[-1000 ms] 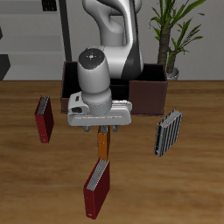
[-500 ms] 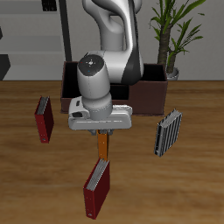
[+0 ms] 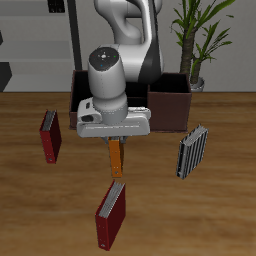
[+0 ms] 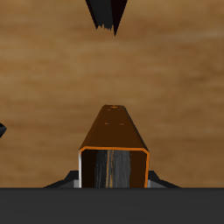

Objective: Place the orange book into the back desk caddy's left compartment

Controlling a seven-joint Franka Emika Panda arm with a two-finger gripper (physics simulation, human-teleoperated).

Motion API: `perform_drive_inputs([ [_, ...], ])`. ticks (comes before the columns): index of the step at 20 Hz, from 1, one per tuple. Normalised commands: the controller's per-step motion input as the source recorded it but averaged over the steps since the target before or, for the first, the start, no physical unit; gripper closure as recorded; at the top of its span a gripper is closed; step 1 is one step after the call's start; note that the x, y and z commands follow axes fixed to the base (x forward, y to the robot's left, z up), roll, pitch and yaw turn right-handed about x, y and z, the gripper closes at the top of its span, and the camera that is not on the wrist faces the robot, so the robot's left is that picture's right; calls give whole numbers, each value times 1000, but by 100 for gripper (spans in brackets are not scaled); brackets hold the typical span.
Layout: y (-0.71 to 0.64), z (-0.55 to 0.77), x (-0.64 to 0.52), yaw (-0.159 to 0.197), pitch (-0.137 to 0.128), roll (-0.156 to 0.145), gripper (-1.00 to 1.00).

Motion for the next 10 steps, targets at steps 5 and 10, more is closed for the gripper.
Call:
perform_drive_inputs([
  [5, -113, 761, -485, 4, -96, -19, 100],
  [10, -33, 548, -484, 7, -59, 6, 100],
])
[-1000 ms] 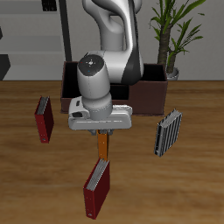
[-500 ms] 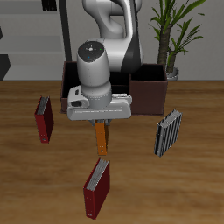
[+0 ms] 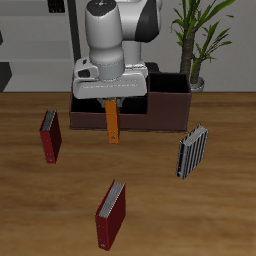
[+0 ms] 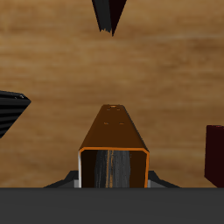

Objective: Place the orange book into the back desk caddy's left compartment

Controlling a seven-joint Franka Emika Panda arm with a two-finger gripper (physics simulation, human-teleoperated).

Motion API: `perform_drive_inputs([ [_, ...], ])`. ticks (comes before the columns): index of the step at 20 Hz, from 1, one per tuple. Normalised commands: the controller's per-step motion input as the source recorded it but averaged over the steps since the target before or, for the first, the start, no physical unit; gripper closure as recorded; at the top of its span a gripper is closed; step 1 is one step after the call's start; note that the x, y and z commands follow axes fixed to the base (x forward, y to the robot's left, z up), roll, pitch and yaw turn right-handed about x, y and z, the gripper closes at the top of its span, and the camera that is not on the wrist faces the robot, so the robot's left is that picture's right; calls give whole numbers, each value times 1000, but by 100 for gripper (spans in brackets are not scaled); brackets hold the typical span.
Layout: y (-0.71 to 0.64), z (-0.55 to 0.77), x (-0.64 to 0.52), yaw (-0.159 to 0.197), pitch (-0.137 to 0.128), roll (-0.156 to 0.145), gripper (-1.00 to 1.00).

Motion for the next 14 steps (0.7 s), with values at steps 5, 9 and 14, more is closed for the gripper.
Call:
perform_drive_inputs([
  [5, 54, 337, -712, 36, -27, 7, 100],
  [9, -34, 280, -770, -8, -44, 18, 100],
  [14, -81, 248, -584, 27, -35, 4, 100],
])
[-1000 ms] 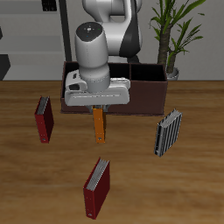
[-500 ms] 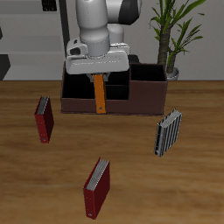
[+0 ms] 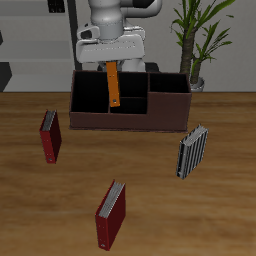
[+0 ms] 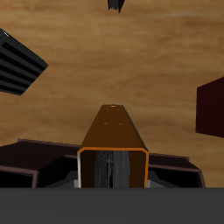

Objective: Place the orange book into the back desk caddy's left compartment

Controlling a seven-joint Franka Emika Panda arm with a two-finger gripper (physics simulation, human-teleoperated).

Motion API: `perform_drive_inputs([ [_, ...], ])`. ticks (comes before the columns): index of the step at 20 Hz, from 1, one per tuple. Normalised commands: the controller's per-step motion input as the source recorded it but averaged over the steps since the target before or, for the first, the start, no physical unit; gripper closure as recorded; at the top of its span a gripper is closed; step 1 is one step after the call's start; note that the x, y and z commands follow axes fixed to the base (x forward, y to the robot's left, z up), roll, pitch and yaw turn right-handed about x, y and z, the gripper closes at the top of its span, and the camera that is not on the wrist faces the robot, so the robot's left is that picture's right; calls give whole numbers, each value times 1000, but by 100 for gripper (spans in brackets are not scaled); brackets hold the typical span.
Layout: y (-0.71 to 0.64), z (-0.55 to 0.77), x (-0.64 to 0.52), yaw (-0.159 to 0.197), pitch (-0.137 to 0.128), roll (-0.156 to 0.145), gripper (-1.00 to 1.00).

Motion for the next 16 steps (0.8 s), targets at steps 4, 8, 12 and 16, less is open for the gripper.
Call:
perform_drive_inputs([
  [4, -294, 381, -720, 26, -82, -67, 100],
  [8, -309, 145, -495, -14, -41, -62, 100],
  [12, -255, -37, -438, -22, -9, -51, 100],
  [16, -97, -78, -340, -35, -10, -25, 100],
])
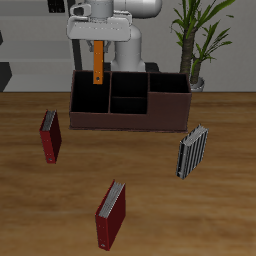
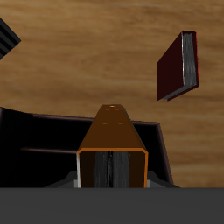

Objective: Place the orange book into the back desk caddy's left compartment

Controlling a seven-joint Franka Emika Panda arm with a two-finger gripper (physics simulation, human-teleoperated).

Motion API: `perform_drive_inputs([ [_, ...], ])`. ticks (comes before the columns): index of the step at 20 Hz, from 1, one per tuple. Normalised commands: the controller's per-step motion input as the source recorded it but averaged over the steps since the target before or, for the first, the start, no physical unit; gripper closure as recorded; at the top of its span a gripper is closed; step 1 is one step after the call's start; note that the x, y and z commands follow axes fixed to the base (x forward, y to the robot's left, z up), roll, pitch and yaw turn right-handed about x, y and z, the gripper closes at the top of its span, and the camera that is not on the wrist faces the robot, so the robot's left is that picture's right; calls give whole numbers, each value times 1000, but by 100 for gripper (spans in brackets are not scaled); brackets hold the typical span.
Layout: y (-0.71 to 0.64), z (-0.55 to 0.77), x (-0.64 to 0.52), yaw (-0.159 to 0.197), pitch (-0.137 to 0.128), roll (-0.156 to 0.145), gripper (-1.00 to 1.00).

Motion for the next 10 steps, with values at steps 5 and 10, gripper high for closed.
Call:
perform_drive_inputs([
  [5, 21, -99, -267, -12, 3, 1, 100],
  [10, -68, -172, -256, -25, 7, 0, 100],
])
